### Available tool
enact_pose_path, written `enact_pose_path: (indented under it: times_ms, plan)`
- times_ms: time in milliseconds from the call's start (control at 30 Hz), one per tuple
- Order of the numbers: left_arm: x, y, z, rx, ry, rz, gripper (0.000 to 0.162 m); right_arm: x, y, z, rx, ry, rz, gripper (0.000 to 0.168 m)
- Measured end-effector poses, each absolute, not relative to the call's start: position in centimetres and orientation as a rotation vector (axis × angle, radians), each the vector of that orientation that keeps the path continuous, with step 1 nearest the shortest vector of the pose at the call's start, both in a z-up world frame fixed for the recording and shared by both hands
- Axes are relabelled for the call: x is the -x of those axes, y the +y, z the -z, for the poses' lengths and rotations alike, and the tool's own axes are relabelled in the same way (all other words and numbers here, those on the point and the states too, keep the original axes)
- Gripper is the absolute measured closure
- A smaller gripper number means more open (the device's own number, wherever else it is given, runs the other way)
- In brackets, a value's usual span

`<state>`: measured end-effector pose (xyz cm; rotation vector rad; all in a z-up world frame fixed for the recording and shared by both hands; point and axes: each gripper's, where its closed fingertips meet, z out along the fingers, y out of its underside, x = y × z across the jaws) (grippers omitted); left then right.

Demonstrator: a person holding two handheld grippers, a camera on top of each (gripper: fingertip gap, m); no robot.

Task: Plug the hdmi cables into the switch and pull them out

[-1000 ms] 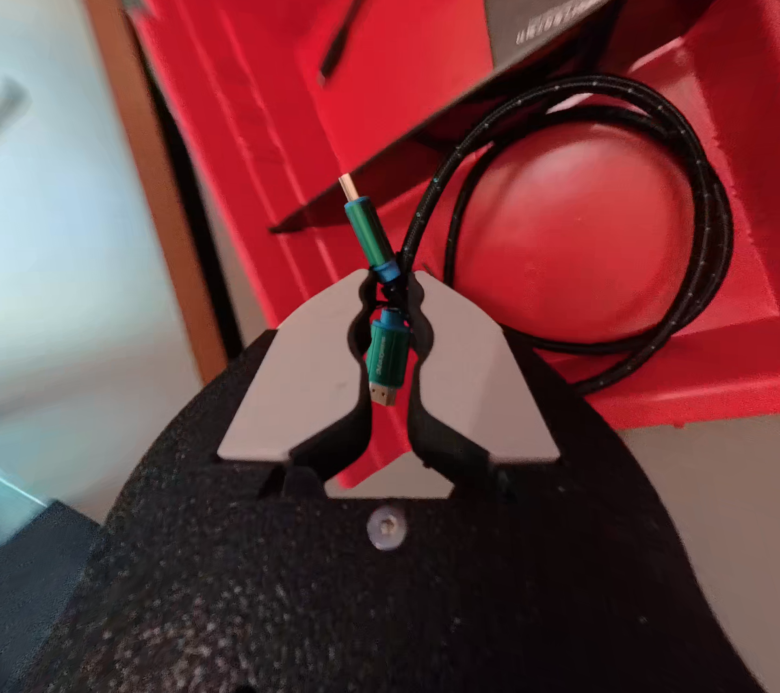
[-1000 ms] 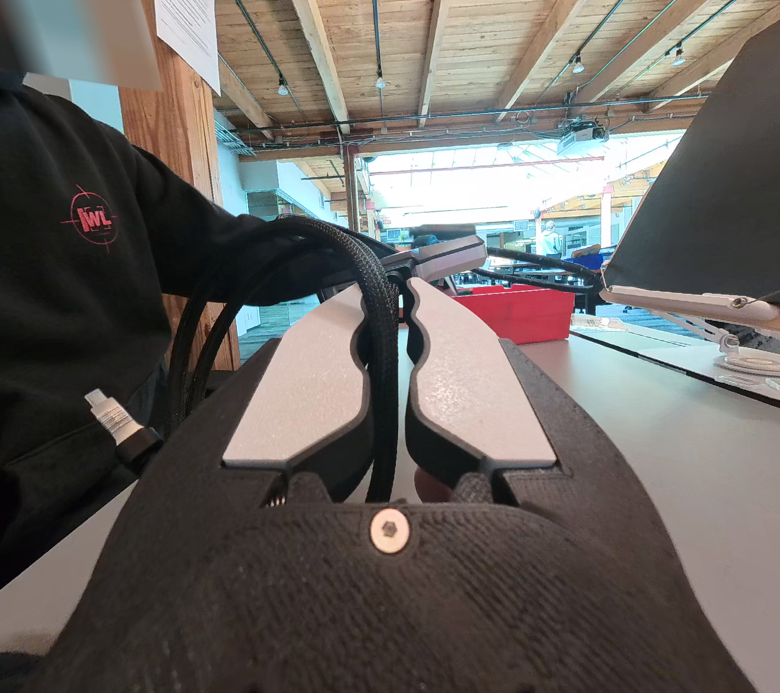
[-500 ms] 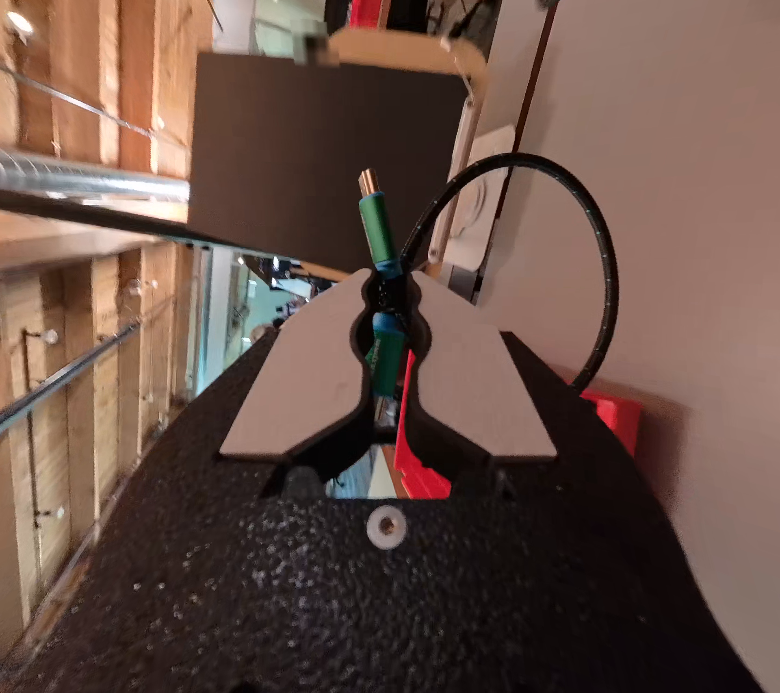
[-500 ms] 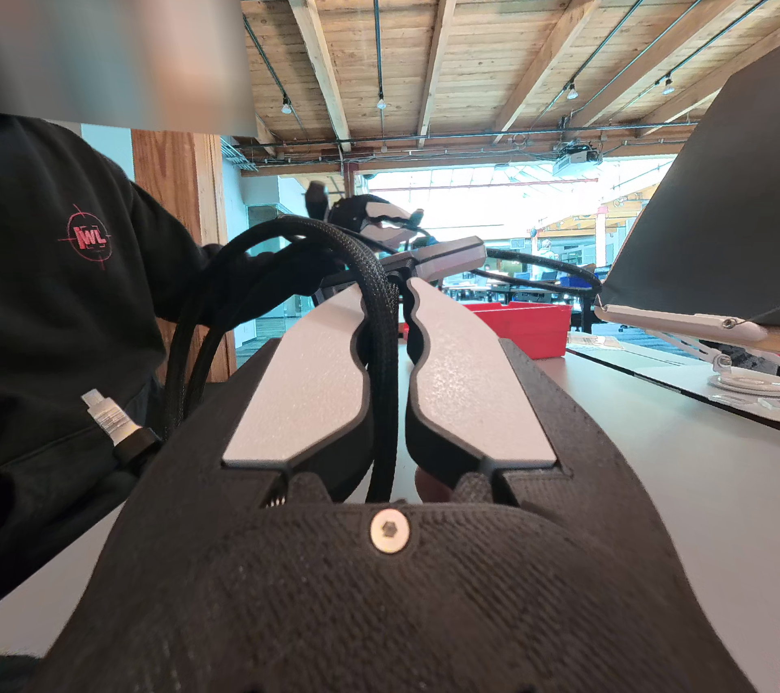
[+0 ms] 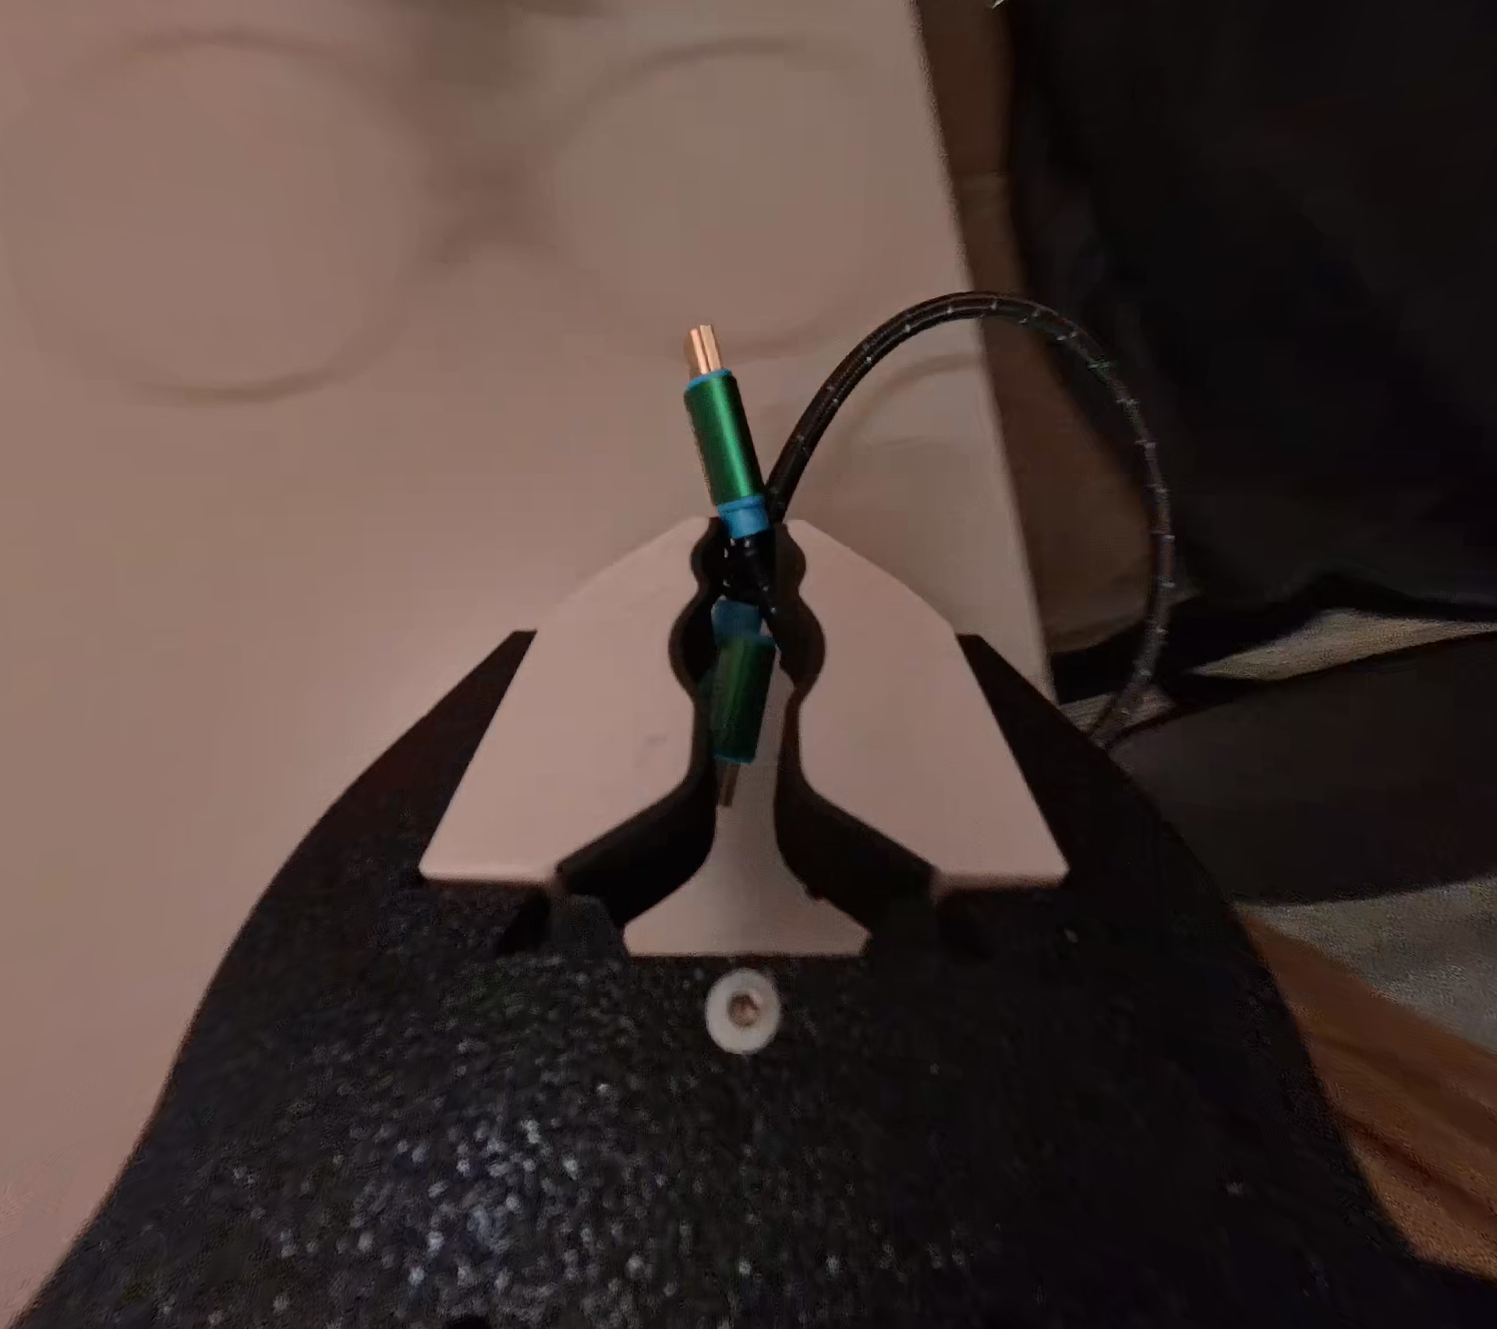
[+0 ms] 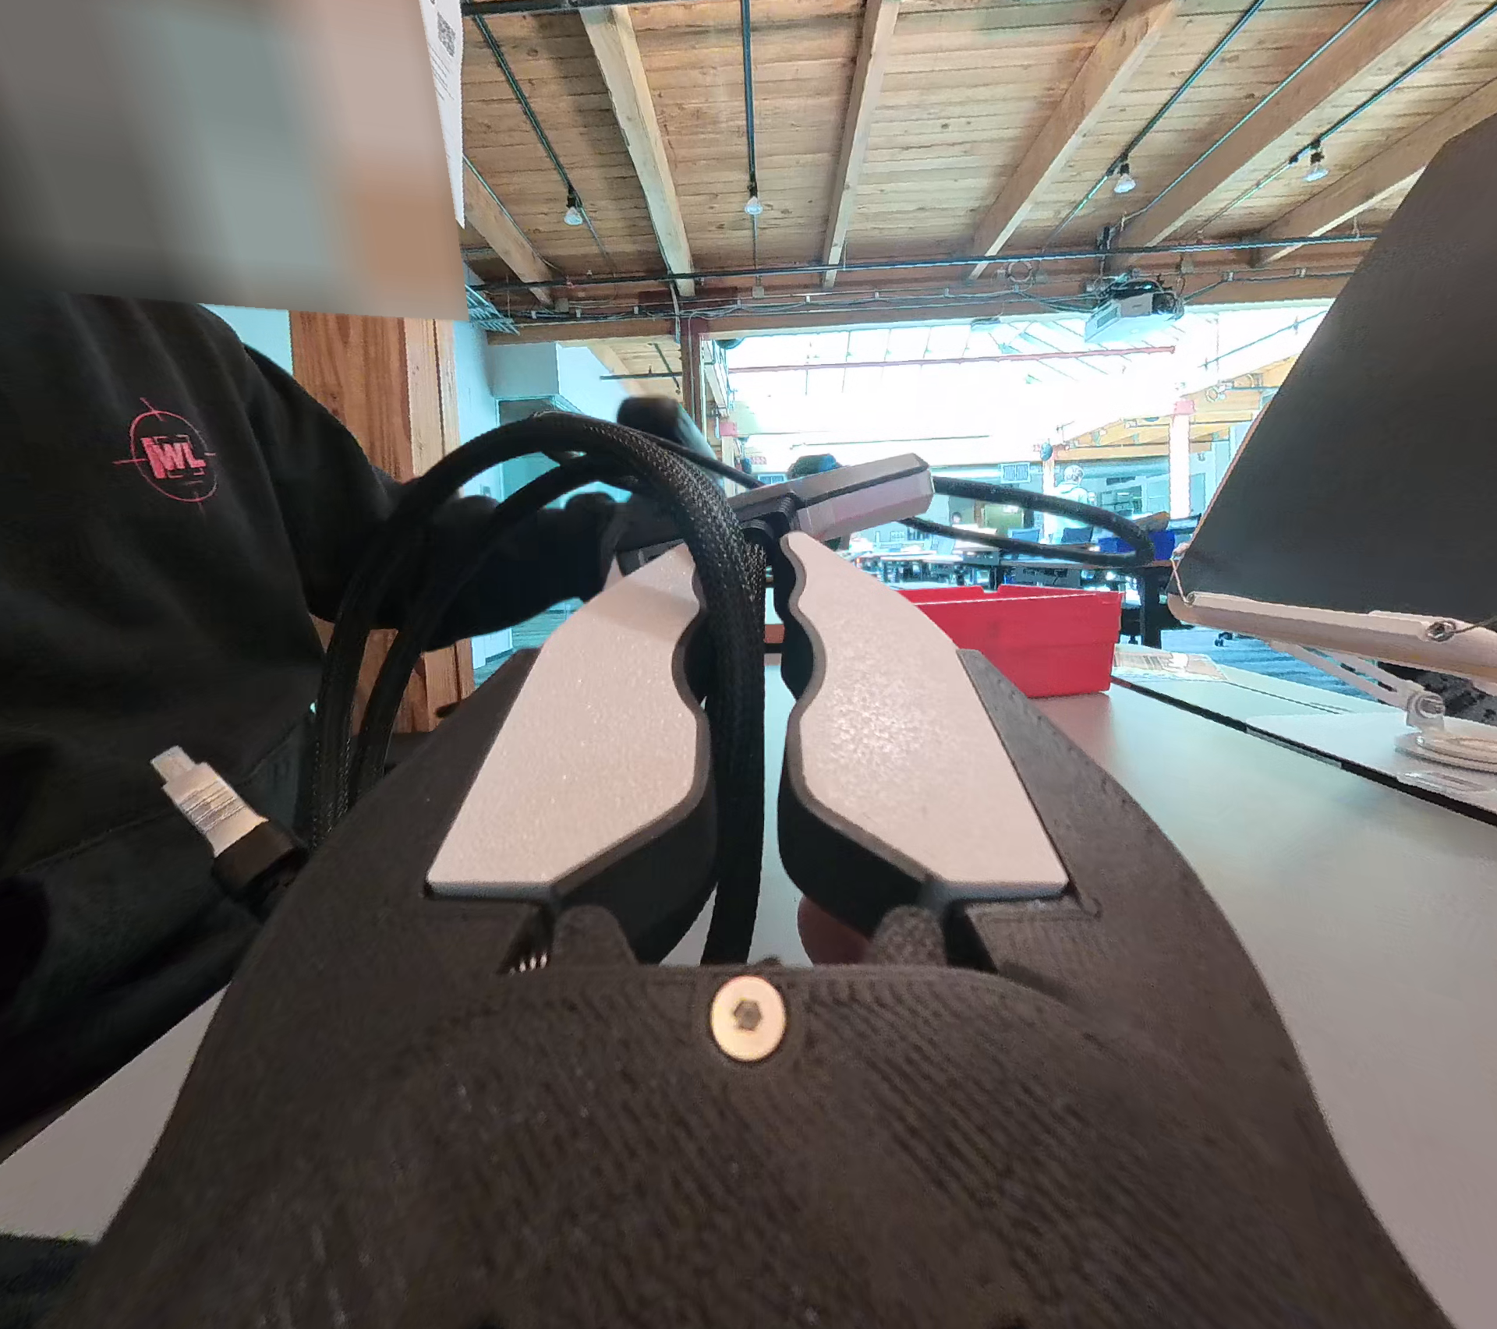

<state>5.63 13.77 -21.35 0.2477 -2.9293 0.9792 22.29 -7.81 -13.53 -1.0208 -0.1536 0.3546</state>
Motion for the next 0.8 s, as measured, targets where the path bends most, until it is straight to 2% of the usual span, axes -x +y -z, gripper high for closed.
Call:
enact_pose_path:
  times_ms: [167, 367, 467, 533, 667, 800]
  plan:
    - [-4.7, 10.3, 25.2, -0.236, -2.529, -1.087, 0.151, -22.3, -7.9, 13.5, 1.018, -0.153, -0.351, 0.157]
    - [-8.7, 9.0, 29.3, -0.285, -2.763, -1.055, 0.146, -22.5, -8.3, 13.4, 1.011, -0.150, -0.345, 0.157]
    - [-9.3, 8.9, 28.6, -0.276, -2.880, -1.086, 0.137, -22.7, -8.5, 13.3, 1.005, -0.148, -0.339, 0.157]
    - [-10.3, 9.4, 27.0, -0.366, -2.994, -1.152, 0.114, -22.8, -8.6, 13.3, 1.003, -0.148, -0.334, 0.157]
    - [-8.0, 9.7, 24.0, -0.410, -3.119, -1.220, 0.110, -22.9, -8.8, 13.2, 0.997, -0.146, -0.326, 0.157]
    - [-1.9, 7.8, 25.3, -0.324, -3.137, -1.104, 0.106, -22.9, -8.8, 13.2, 0.997, -0.145, -0.323, 0.157]
